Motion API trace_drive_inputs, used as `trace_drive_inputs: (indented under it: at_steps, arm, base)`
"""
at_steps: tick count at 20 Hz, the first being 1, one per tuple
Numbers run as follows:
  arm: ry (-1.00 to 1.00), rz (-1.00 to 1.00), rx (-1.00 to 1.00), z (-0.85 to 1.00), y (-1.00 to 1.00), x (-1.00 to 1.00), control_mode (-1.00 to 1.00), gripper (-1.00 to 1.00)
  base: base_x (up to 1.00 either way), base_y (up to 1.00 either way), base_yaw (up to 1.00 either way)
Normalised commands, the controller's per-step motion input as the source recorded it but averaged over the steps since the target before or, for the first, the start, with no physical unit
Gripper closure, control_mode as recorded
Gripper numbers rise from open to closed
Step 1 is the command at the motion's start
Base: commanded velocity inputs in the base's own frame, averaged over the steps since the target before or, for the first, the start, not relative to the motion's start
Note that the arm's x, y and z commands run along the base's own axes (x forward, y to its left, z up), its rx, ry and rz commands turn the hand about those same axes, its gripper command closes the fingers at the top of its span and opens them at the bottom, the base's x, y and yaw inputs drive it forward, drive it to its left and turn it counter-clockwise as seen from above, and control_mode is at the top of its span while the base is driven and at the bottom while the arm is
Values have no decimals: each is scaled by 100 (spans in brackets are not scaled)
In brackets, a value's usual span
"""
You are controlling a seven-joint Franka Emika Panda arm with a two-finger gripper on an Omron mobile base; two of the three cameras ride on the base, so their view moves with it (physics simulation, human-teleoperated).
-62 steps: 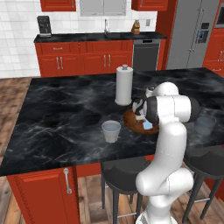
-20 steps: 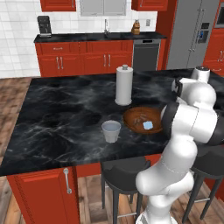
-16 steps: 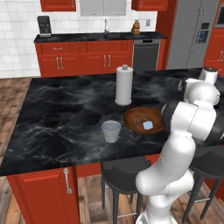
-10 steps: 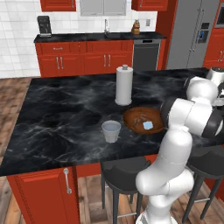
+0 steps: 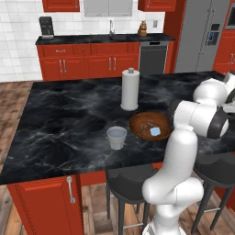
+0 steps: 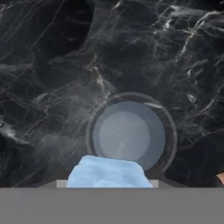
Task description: There are four ice cubes in the ice bowl. Place two ice cubes in each glass of water.
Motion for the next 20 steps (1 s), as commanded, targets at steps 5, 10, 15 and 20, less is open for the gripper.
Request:
trace_drive_inputs:
  at_steps: [5,10,15,20]
  arm:
    - [0,-2,3,-30,-19,17,-100,100]
    - [0,-1,1,-25,-24,17,-100,100]
    - [0,0,2,-4,-16,-2,-100,100]
    - [0,0,2,-16,0,0,-100,100]
  base:
    - [0,0,0]
    - [0,0,0]
    - [0,0,0]
    - [0,0,0]
